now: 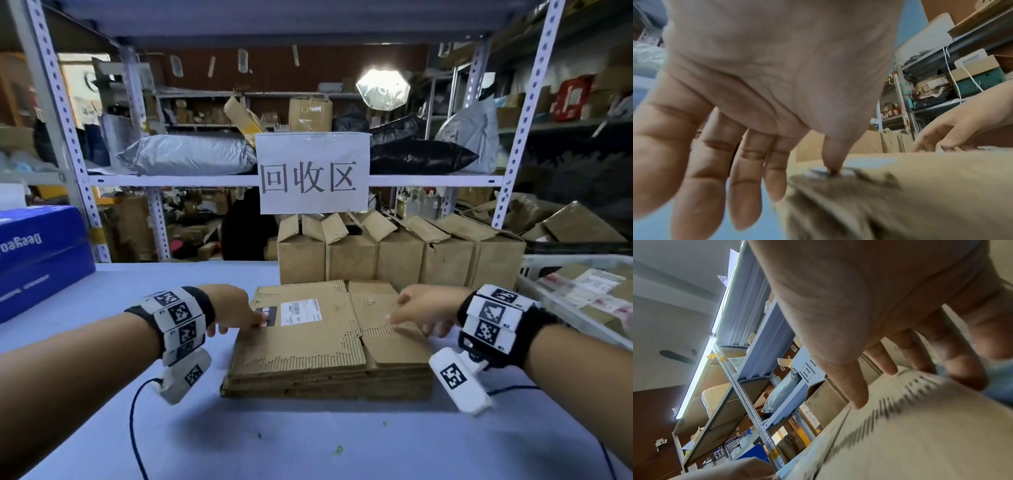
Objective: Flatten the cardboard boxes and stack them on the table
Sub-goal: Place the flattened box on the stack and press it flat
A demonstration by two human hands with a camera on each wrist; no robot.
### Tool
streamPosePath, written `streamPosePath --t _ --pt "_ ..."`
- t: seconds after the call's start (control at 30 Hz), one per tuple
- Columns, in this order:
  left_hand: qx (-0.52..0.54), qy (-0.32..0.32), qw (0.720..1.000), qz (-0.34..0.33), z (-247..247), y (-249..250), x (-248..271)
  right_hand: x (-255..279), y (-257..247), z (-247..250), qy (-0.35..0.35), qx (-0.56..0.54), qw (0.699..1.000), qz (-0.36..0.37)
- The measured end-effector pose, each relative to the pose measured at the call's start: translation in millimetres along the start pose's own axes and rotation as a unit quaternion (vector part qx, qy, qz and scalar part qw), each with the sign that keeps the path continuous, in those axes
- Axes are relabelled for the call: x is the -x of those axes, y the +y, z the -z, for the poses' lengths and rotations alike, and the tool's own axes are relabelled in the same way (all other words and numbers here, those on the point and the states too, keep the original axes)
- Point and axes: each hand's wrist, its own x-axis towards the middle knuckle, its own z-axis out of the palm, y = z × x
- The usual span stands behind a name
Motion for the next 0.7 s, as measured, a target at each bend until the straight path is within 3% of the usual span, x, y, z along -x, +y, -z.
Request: streamPosePath --t 0.17,0.3,0.47,0.57,0.7 --pt "0.041 0.068 0.996 -0.029 47.0 1.0 -21.0 -8.9 -22.9 37.5 0.052 0.076 0.996 -0.016" --pt "0.087 0.087 0.991 -0.051 74.6 11.5 -42.7 -24.9 -47.0 56.8 0.088 0.149 0.985 -0.007" --pt "0.085 0.169 0.980 -0.069 93.7 19.0 -69.7 -63.4 -90.5 80.4 0.128 0.089 0.984 0.091" --pt "0.157 0.165 0.972 -0.063 97.6 23.3 -88.6 -94.2 -123.7 84.2 0.183 0.066 0.970 0.145" --pt "0.229 0.145 0.960 -0.067 96.0 31.9 -107.5 -134.5 -150.9 72.3 0.149 0.120 0.970 0.151"
